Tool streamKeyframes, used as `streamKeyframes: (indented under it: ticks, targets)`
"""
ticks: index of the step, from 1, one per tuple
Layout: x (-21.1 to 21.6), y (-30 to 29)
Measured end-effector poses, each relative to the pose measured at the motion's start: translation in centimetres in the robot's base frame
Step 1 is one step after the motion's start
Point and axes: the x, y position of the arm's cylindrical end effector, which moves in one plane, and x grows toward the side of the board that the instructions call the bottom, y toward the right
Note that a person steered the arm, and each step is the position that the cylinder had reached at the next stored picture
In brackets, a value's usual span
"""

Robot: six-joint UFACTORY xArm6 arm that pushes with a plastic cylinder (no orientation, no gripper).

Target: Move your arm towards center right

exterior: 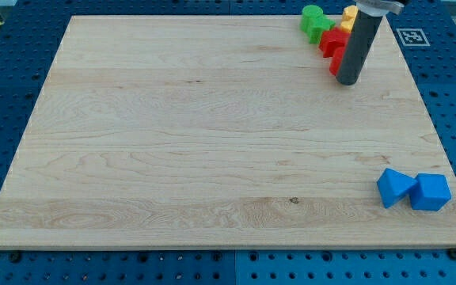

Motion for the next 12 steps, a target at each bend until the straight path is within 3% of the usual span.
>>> streamKeyframes:
  ticks: [1, 2, 3, 5, 12]
  targets:
    - [-0.3, 0.0]
    - [2.5, 0.0]
    - [8.0, -0.7]
    - [8.4, -2.4]
    - [8.4, 6.8]
